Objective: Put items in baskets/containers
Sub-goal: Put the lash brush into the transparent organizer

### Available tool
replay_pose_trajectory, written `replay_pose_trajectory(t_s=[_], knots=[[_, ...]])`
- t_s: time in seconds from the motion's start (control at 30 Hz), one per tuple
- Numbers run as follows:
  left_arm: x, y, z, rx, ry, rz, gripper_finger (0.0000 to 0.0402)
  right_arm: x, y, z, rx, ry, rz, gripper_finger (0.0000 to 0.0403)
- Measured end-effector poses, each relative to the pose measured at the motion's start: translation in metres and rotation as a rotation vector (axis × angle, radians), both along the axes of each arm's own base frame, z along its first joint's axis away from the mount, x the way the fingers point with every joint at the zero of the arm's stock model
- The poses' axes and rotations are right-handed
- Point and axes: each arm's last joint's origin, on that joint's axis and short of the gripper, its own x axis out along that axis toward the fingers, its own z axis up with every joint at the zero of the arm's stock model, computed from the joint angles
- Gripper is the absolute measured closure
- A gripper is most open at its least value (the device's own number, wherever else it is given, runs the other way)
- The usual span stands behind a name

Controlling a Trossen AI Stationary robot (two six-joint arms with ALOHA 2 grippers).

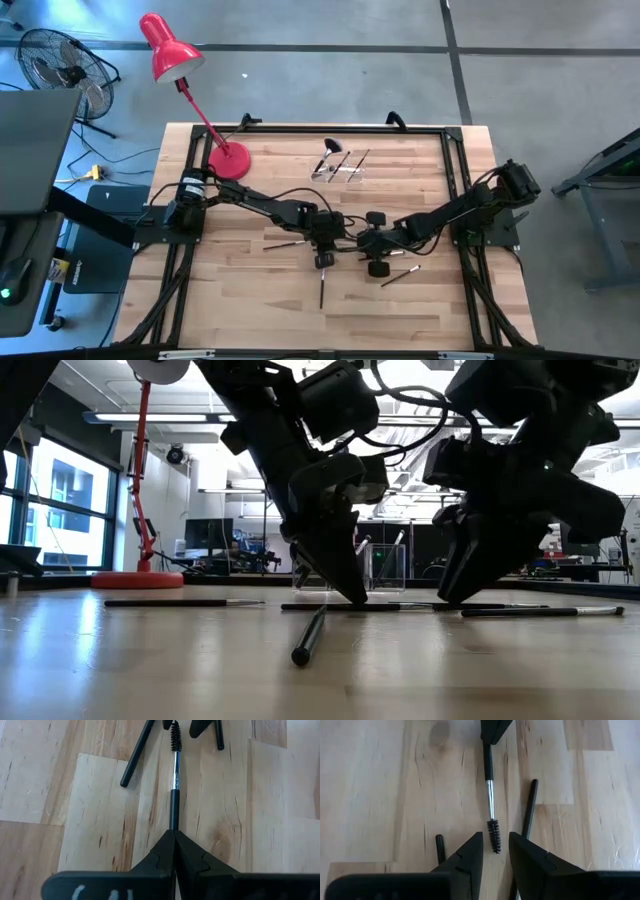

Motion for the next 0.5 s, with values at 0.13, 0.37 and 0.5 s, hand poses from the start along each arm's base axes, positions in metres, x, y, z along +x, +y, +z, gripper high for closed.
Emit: replay_pose_trajectory(t_s=[0.13,0.37,0.5], knots=[[0.0008,-0.0001,0.0003,-0.001,-0.010,0.000,0.0401,0.0012,0.0000,-0.0001,-0.026,-0.013,0.019,0.0317],[0.0028,-0.0001,0.0011,-0.004,-0.033,0.001,0.0401,0.0030,-0.0039,0.0003,-0.026,-0.017,0.038,0.0303],[0.0028,-0.0001,0.0011,-0.004,-0.033,0.001,0.0401,0.0029,-0.0046,0.0001,-0.029,-0.014,0.043,0.0297]])
